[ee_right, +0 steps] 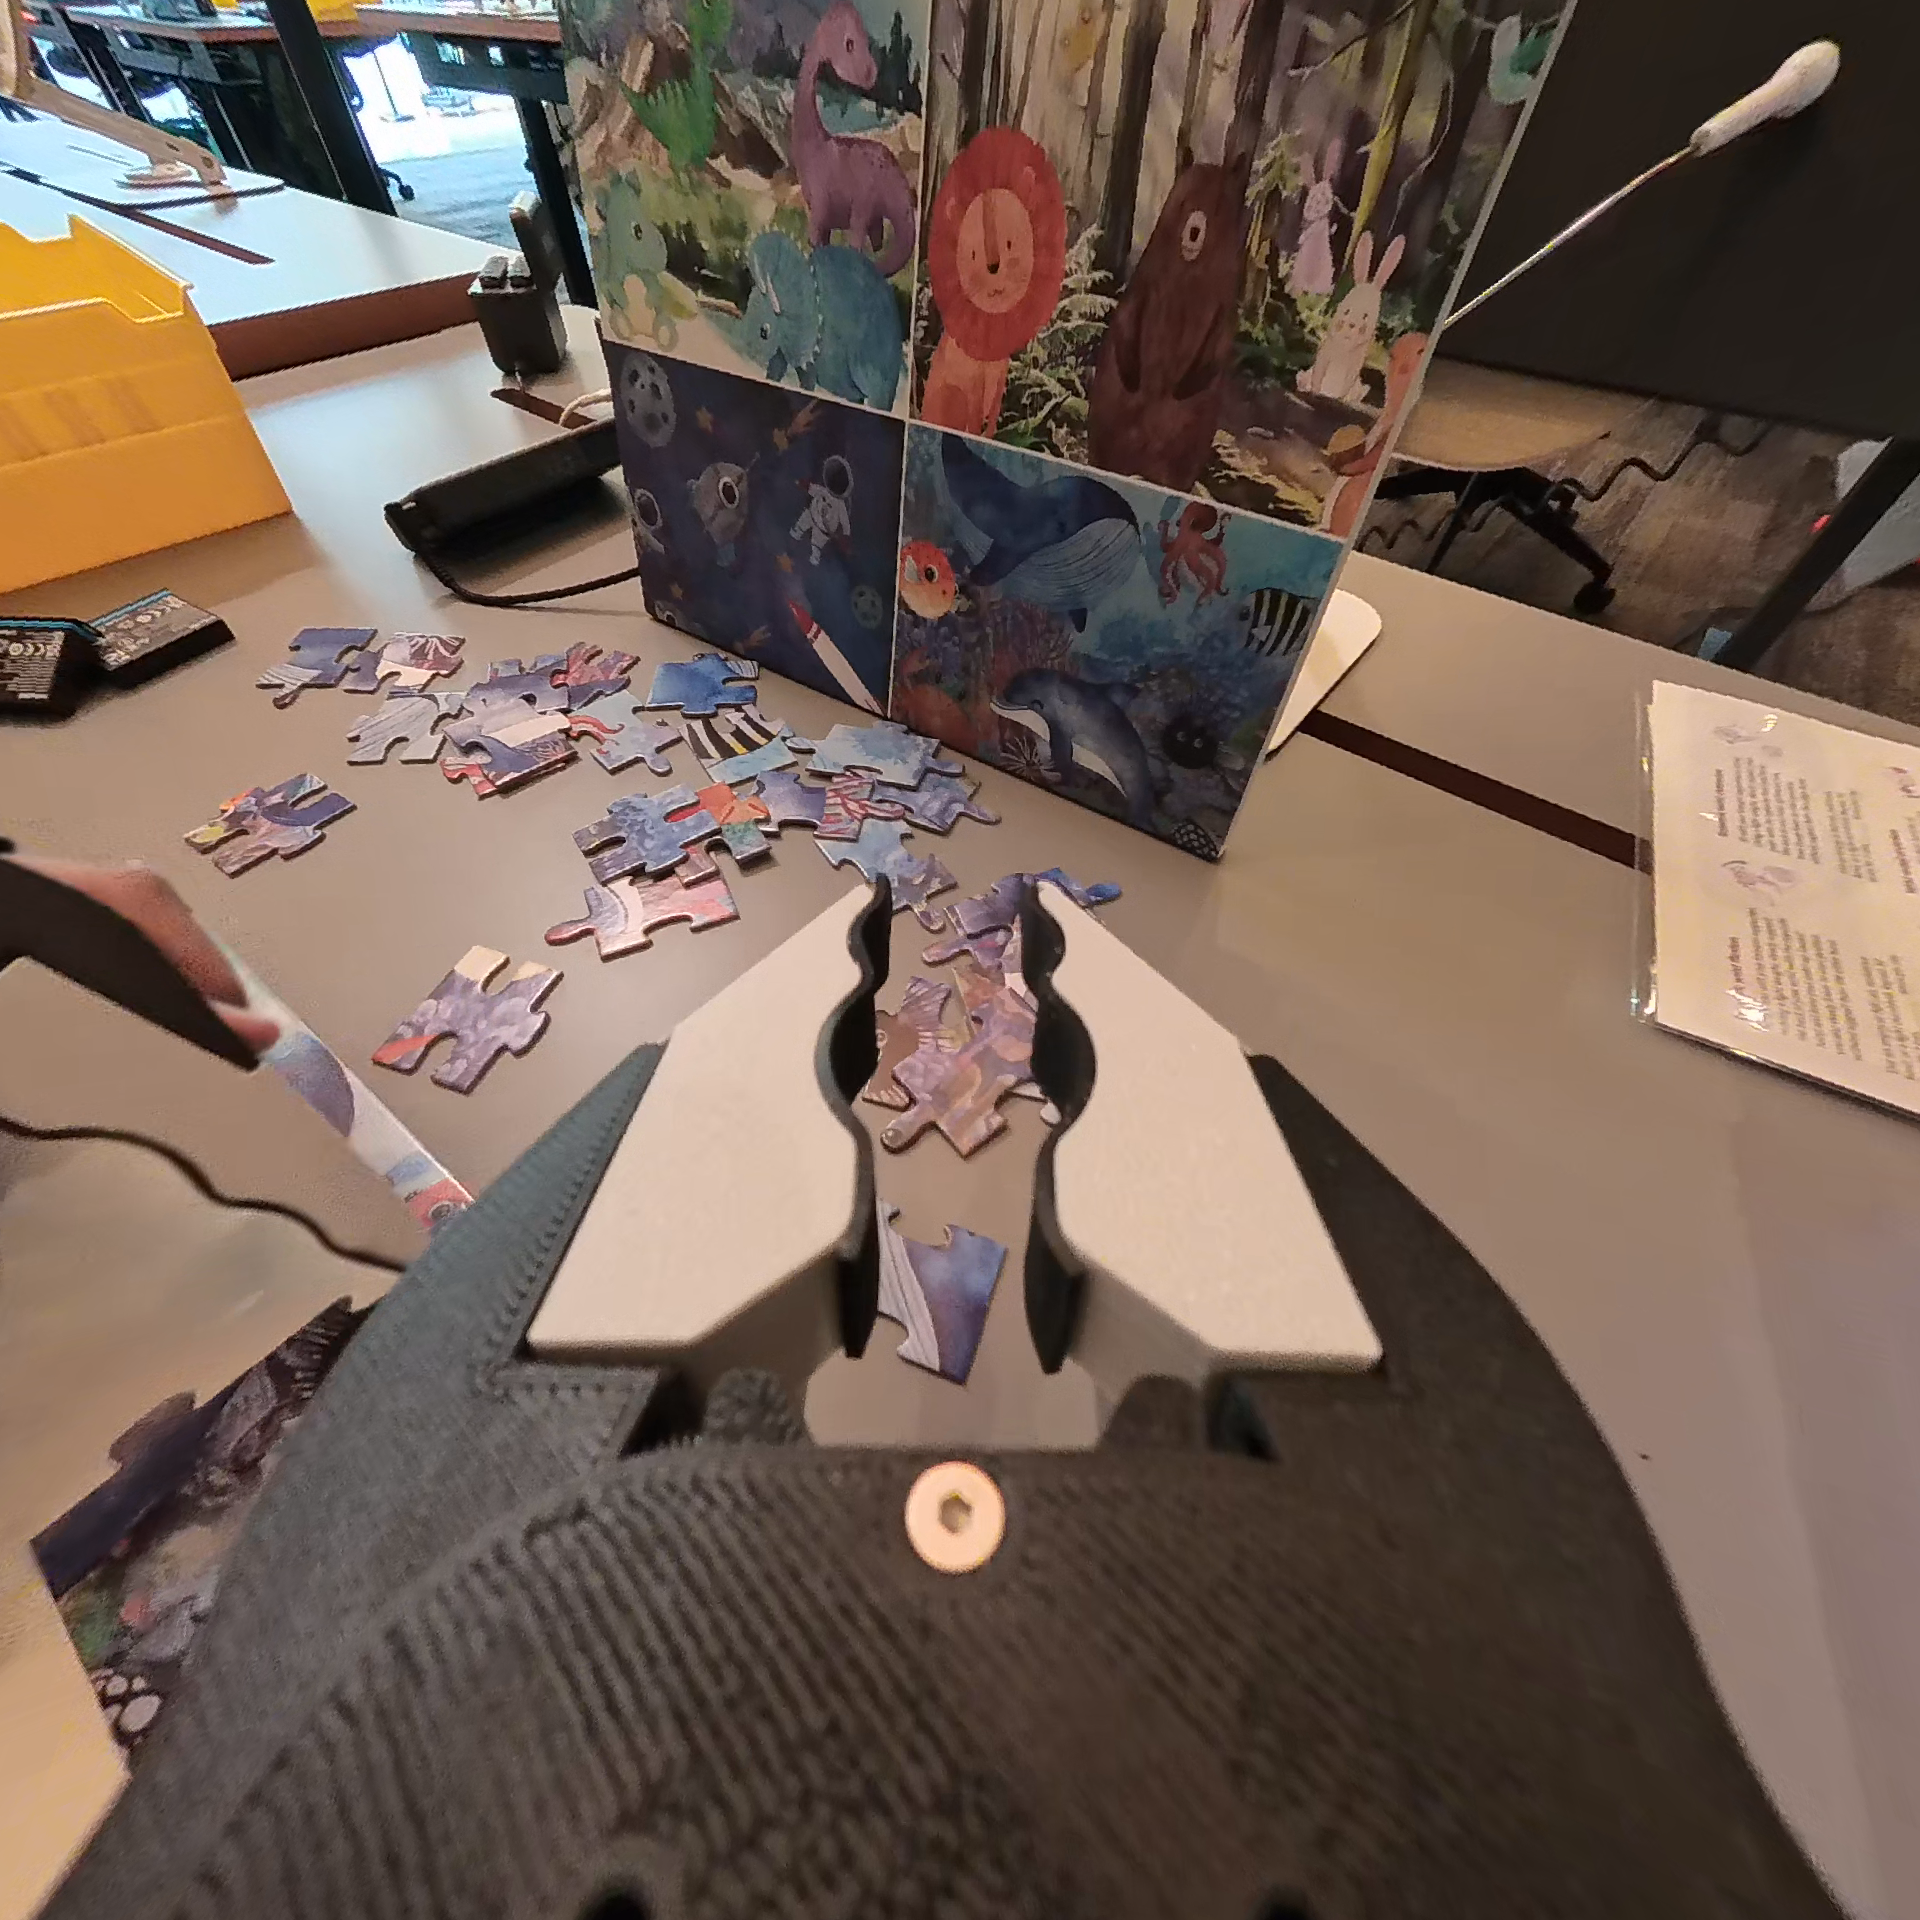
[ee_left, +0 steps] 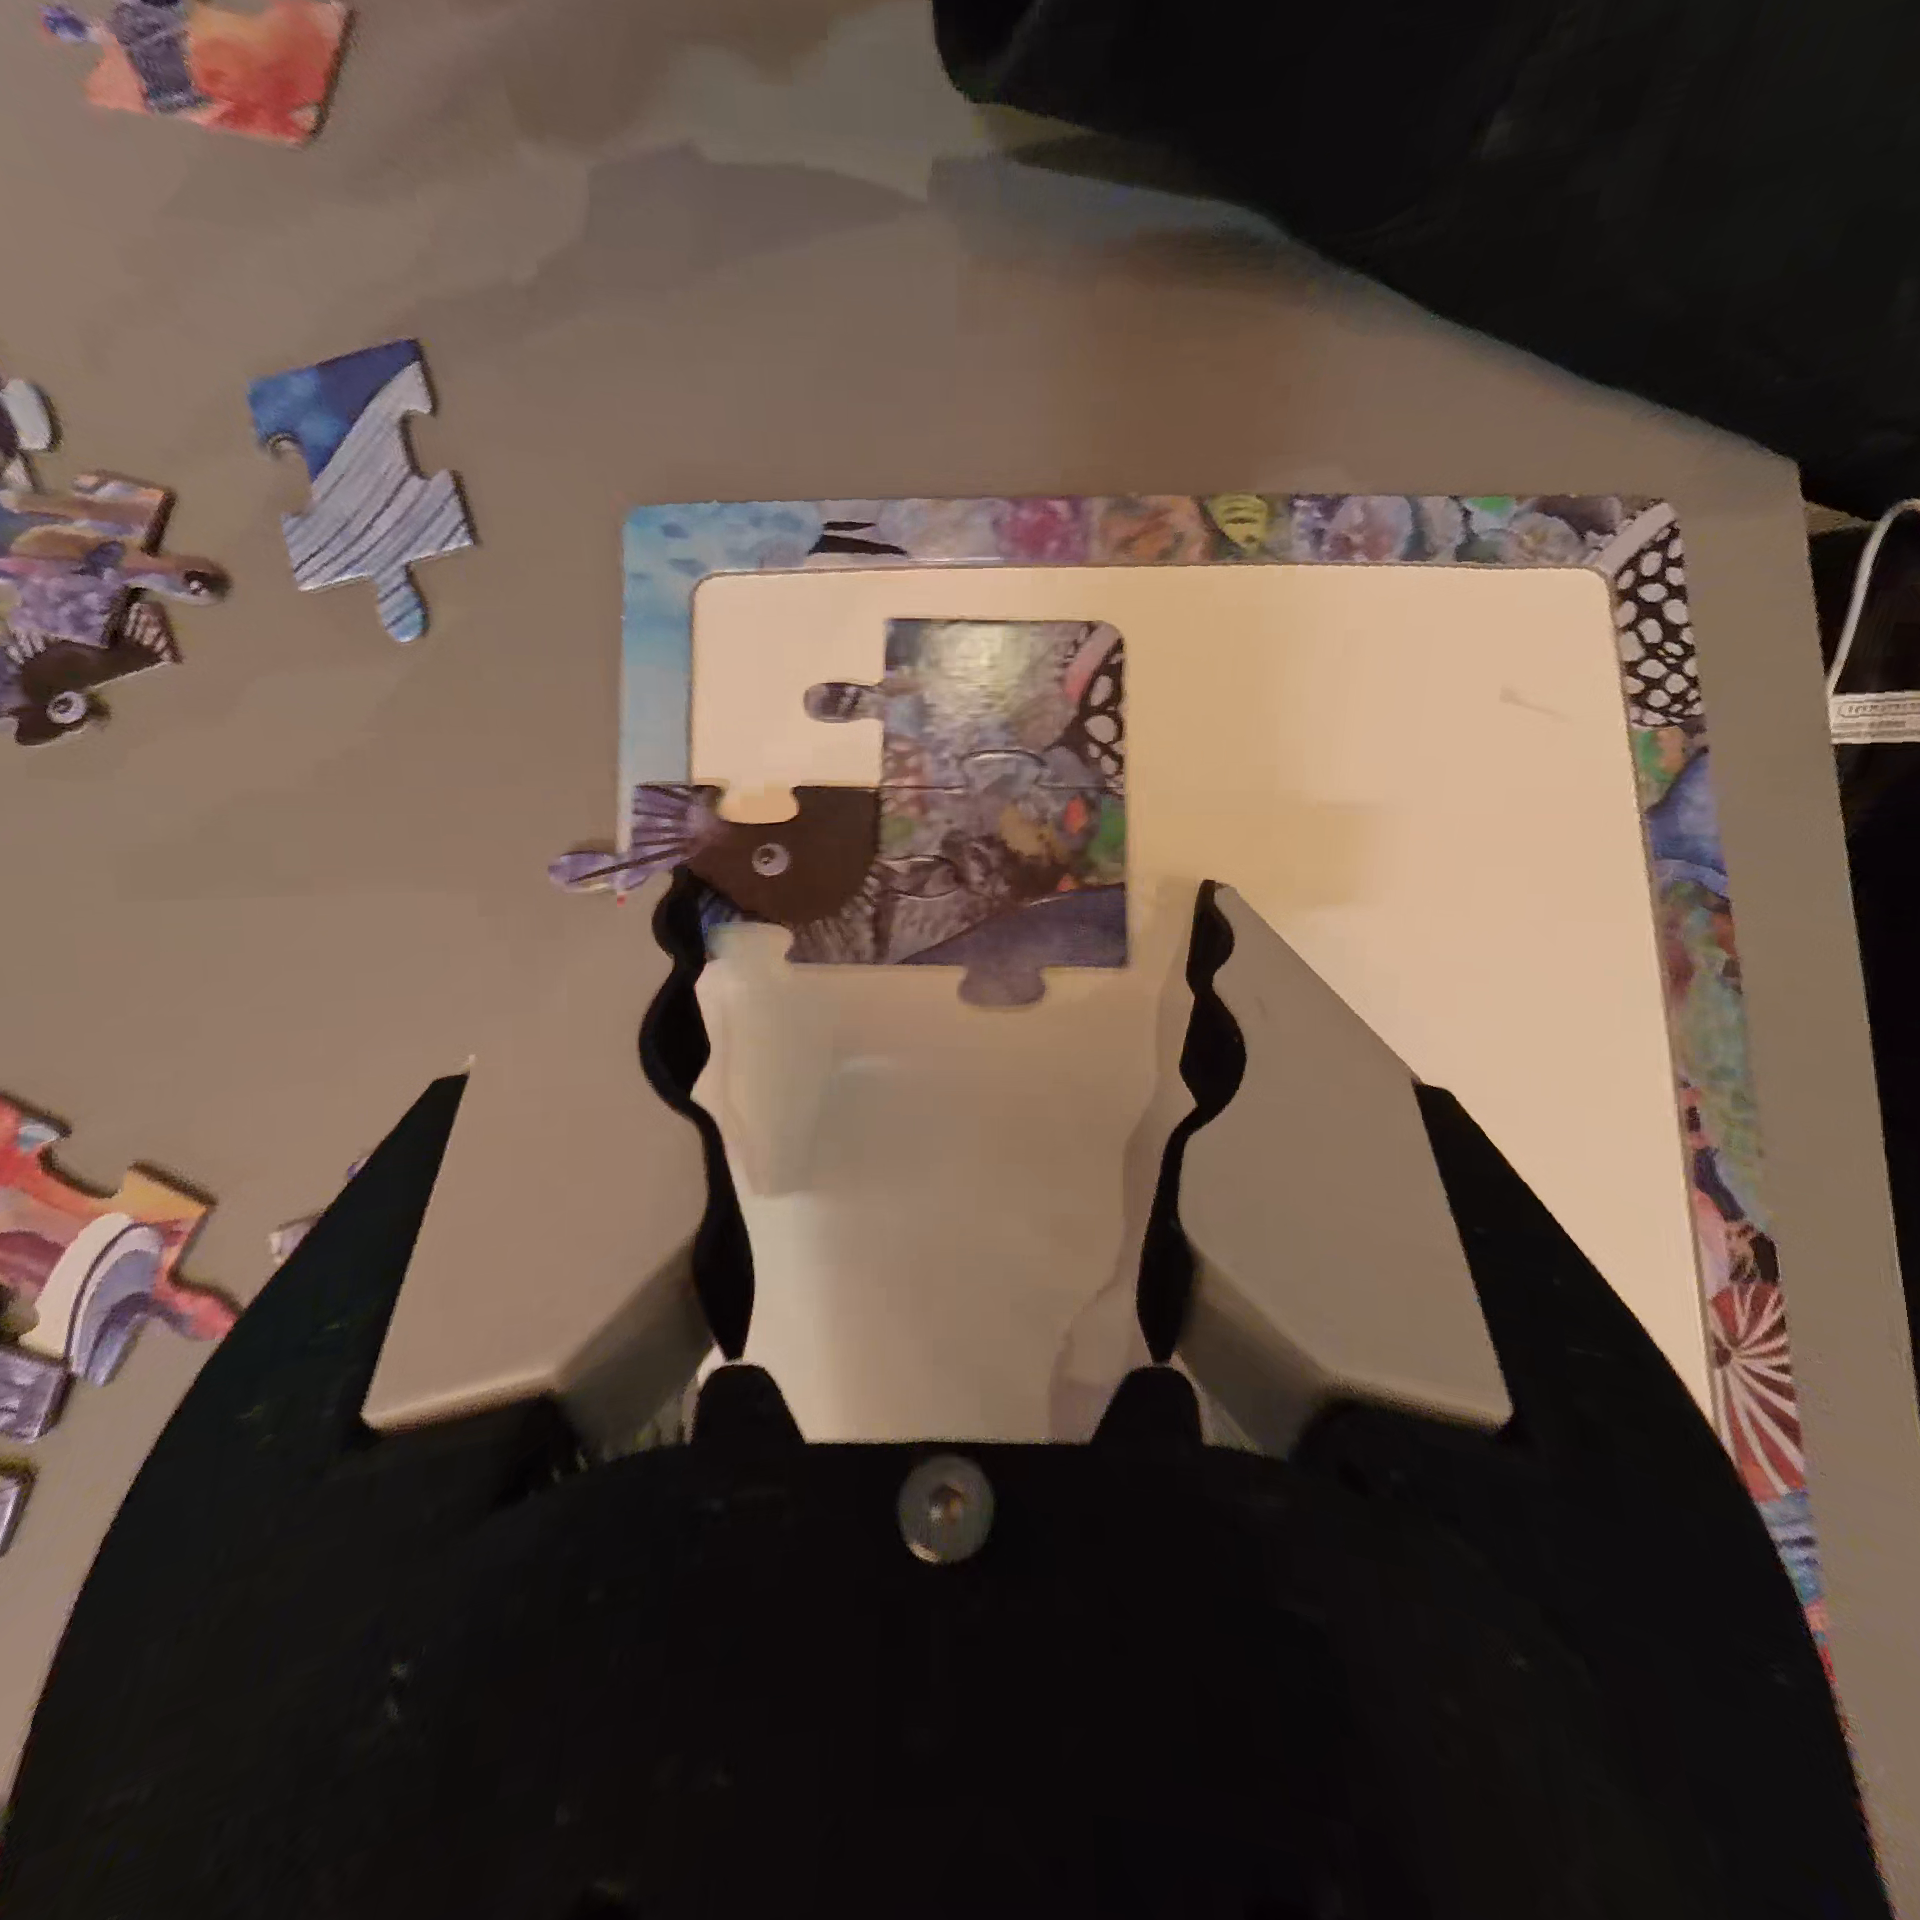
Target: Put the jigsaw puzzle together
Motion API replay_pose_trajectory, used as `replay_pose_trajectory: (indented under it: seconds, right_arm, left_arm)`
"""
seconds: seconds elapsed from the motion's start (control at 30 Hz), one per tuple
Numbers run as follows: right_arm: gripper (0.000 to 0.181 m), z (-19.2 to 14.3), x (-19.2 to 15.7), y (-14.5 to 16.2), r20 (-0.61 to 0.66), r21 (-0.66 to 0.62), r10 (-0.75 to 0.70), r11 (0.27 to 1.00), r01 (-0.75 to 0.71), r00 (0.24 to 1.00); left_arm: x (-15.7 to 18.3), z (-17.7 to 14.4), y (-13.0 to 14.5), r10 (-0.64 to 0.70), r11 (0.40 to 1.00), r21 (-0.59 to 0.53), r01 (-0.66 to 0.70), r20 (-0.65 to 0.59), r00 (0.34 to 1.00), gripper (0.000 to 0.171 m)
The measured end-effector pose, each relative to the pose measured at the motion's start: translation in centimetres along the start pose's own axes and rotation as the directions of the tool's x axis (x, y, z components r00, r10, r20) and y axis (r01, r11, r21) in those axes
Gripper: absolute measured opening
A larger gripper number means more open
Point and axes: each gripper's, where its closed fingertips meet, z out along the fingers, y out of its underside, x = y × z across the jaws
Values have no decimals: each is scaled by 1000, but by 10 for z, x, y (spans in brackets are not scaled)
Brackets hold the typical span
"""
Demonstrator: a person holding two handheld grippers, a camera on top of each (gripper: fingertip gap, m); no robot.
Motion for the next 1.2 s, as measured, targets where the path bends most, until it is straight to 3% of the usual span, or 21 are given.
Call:
replay_pose_trajectory:
  seconds: [0.2, 0.33, 0.47, 0.63, 0.8, 1.2]
  right_arm:
    - [23, 0, -1, 0, -1, -2, -5, 1000, 5, 1000]
    - [23, 0, -1, 0, 0, -2, -5, 1000, 5, 1000]
    - [23, 0, -2, -1, 0, -2, -11, 1000, 11, 1000]
    - [23, 0, -2, -2, 0, 1, -11, 1000, 11, 1000]
    - [23, -2, -1, -4, -2, 9, -9, 1000, 9, 1000]
    - [24, -1, 0, -2, -6, 0, -12, 1000, 12, 1000]
  left_arm:
    - [16, 3, -6, 52, 999, 4, -52, 12, 999, 88]
    - [1, 3, -14, 30, 999, 34, -33, 86, 996, 89]
    - [24, 8, -26, 29, 996, 80, -25, -46, 999, 89]
    - [27, 20, -19, 34, 999, -3, -34, -33, 999, 89]
    - [37, 13, -19, 19, 1000, -20, -21, -73, 997, 66]
    - [96, 23, -27, 86, 996, -25, -91, -140, 986, 65]
